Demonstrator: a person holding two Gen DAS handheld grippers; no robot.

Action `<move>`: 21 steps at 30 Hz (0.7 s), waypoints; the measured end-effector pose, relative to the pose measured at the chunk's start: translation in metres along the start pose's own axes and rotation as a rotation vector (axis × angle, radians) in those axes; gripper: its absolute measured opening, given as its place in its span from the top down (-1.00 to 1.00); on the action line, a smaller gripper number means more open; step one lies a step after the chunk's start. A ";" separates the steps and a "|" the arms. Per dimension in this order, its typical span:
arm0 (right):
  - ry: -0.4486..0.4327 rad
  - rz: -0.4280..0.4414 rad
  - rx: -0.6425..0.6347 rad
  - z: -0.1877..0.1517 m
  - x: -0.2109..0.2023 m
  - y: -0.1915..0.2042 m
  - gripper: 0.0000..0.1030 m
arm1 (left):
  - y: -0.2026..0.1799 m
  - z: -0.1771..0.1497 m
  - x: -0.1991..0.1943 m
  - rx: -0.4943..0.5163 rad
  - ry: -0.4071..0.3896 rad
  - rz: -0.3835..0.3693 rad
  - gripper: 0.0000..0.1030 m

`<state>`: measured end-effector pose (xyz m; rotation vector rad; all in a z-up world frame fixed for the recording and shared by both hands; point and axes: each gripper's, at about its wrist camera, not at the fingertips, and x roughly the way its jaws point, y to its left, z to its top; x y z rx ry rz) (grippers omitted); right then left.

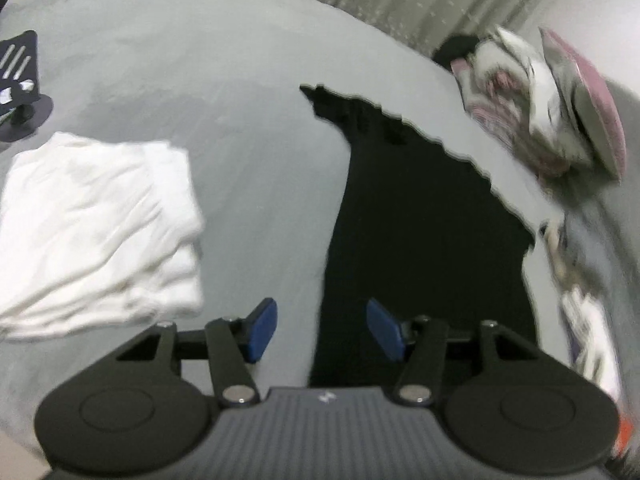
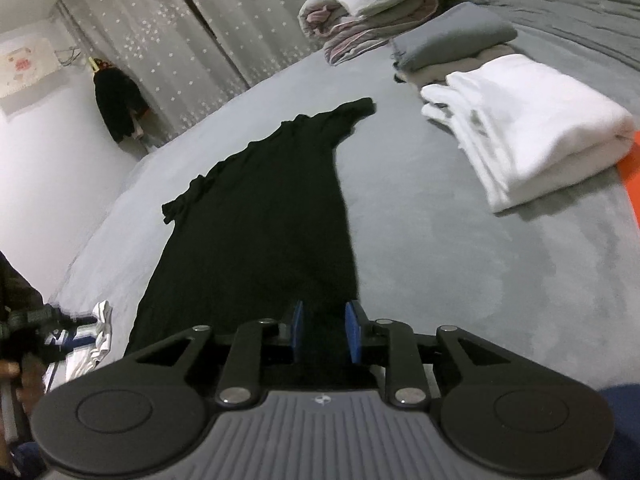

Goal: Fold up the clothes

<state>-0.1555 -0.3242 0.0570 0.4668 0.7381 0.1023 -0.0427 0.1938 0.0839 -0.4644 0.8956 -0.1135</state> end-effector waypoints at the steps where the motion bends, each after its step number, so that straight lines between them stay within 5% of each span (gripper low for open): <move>1: 0.002 -0.002 -0.004 0.002 0.004 0.001 0.53 | -0.004 0.008 0.005 -0.005 -0.009 -0.001 -0.18; 8: 0.002 -0.056 -0.059 0.038 0.038 0.007 0.53 | -0.028 0.042 0.058 0.091 -0.091 0.091 -0.32; 11: 0.003 -0.091 -0.094 0.058 0.056 0.011 0.47 | -0.028 0.043 0.085 0.137 -0.041 0.177 -0.33; 14: 0.003 -0.126 -0.129 0.077 0.074 0.014 0.37 | -0.032 0.048 0.096 0.162 -0.052 0.213 -0.53; 18: 0.024 -0.157 -0.216 0.089 0.111 0.030 -0.07 | -0.042 0.053 0.113 0.192 -0.030 0.248 -0.55; 21: 0.058 -0.152 -0.271 0.090 0.141 0.042 -0.07 | -0.042 0.055 0.125 0.176 0.003 0.240 -0.55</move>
